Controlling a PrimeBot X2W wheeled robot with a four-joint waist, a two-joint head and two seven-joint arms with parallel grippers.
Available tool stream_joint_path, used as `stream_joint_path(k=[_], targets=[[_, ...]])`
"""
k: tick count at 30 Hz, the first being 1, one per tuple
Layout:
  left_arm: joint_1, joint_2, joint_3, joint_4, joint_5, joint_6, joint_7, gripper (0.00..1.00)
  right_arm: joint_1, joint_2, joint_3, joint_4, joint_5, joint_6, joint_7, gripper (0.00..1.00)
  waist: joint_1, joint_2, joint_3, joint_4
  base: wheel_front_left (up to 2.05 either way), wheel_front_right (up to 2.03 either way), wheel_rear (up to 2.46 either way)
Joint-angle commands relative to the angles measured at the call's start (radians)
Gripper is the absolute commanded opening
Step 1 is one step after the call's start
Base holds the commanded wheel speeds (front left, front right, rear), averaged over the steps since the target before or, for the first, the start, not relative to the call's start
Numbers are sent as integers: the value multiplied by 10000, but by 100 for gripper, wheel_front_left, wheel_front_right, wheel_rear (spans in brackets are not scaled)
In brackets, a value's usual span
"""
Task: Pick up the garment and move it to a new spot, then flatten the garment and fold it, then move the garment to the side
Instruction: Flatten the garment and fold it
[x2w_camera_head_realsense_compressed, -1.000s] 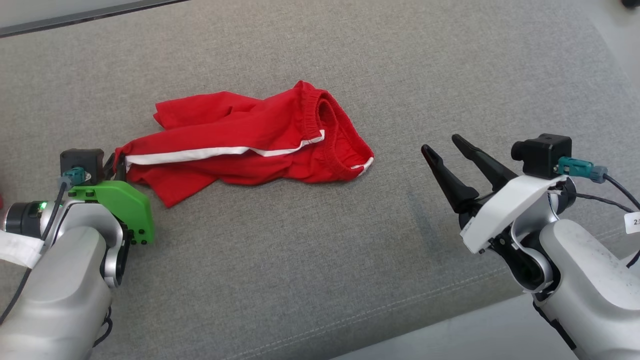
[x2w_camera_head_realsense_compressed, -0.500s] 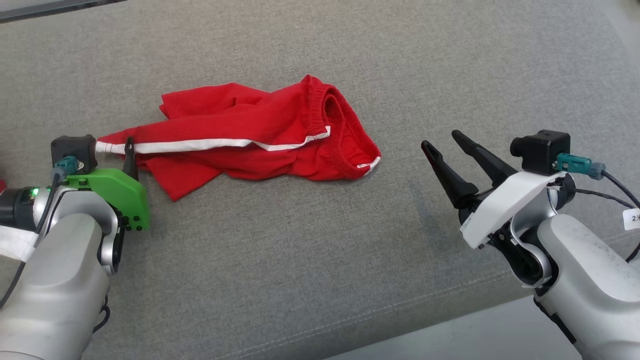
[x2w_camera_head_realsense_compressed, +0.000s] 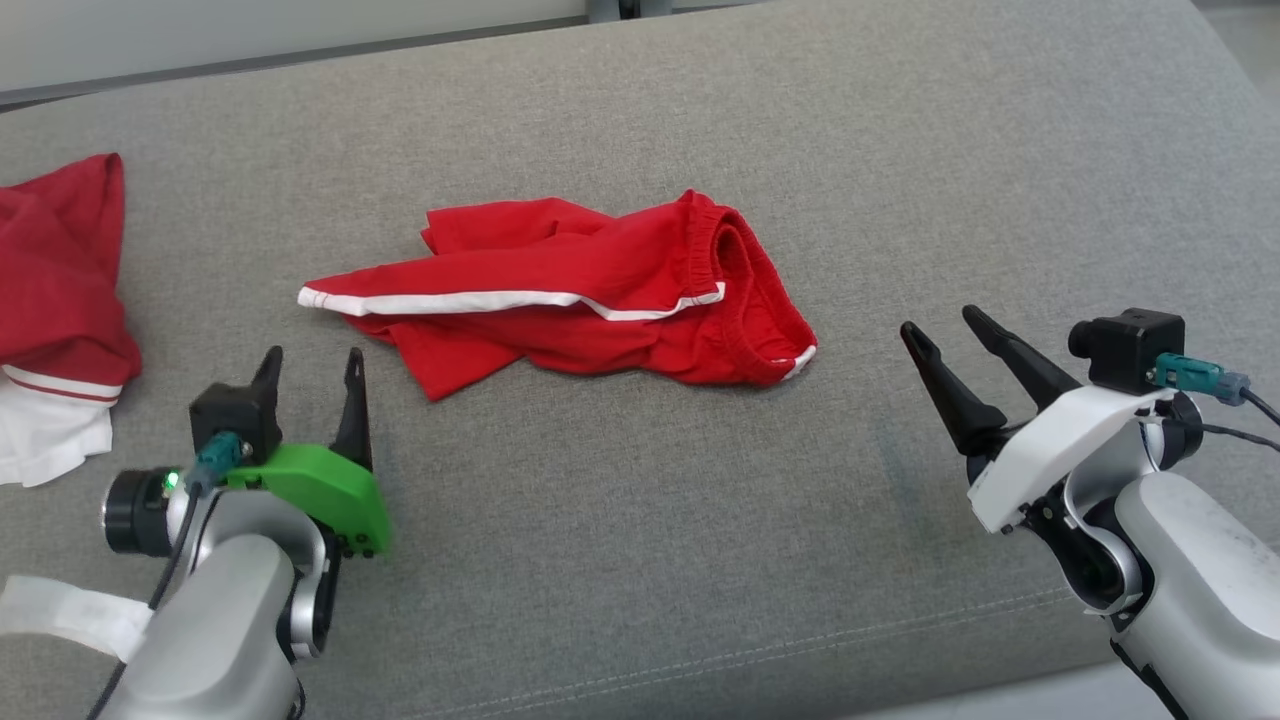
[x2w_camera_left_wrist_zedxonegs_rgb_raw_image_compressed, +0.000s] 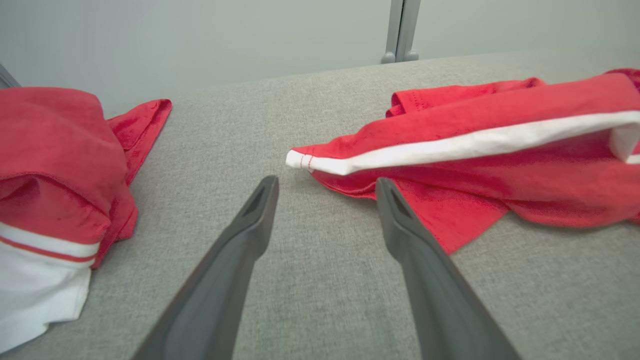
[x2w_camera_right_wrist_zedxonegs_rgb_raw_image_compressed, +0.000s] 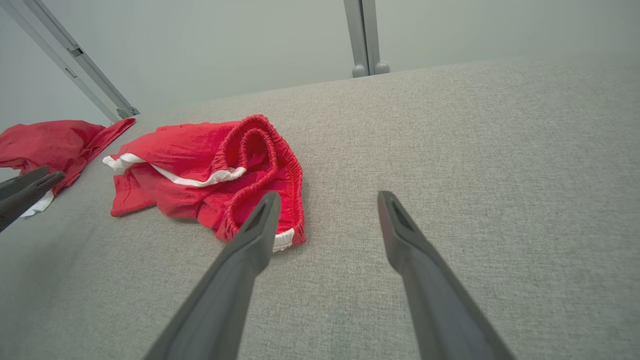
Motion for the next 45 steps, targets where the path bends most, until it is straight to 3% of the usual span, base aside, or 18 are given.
stream_joint_path(k=[1, 10, 13, 26, 35, 45], targets=[[479, 31, 47, -453, 67, 208, -68, 100, 216, -10, -61, 34, -120, -3, -21, 100, 0, 0, -351, 337, 0, 0, 0], [2690, 115, 36, -3178, 160, 1172, -81, 100, 805, 261, -421, 53, -861, -3, -402, 100, 0, 0, -1089, 588, 0, 0, 0], [3504, 426, 210, -4177, 115, 1595, -83, 100, 1172, 478, -873, -37, -1532, -3, -538, 100, 0, 0, -1492, 623, 0, 0, 0], [5473, 1449, 795, -6114, -332, 2438, -31, 100, 2758, 1703, -2685, -1432, -4158, -3, -302, 100, 0, 0, -2451, 714, 0, 0, 0], [6107, 1736, 815, -6954, -568, 2622, 311, 100, 3723, 2438, -3278, -2164, -5149, -3, -34, 100, 0, 0, -2790, 824, 0, 0, 0], [6279, 1854, 994, -7072, -834, 2597, 298, 100, 4066, 3058, -3648, -2211, -5458, -3, -107, 100, 0, 0, -3014, 850, 0, 0, 0]])
